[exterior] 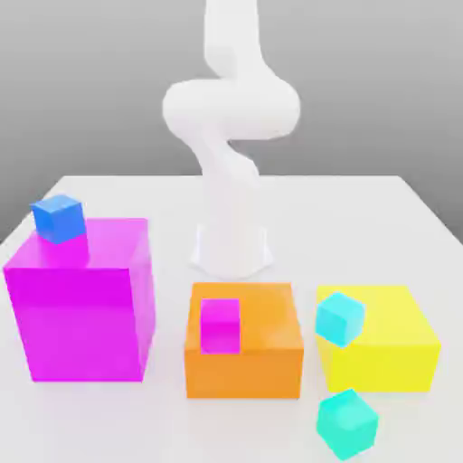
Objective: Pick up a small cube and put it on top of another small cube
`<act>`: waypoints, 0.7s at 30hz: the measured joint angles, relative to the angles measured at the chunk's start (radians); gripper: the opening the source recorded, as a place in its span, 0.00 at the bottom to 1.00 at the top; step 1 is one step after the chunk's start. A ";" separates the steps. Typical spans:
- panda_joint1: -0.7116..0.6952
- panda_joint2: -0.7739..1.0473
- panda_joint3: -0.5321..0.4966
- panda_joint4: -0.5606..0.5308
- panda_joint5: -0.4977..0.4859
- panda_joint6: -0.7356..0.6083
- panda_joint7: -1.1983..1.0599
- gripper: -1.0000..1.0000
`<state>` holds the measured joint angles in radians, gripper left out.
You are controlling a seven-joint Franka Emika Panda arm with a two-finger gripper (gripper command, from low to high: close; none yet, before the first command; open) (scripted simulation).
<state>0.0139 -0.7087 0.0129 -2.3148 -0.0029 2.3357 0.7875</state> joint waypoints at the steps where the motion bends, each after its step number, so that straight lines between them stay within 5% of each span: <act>1: 0.006 0.039 0.006 -0.006 -0.001 0.015 -0.005 0.50; 21: 0.132 0.768 0.110 -0.124 -0.056 0.300 -0.083 0.50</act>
<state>0.1458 0.0591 0.1227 -2.4386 -0.0585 2.6354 0.7047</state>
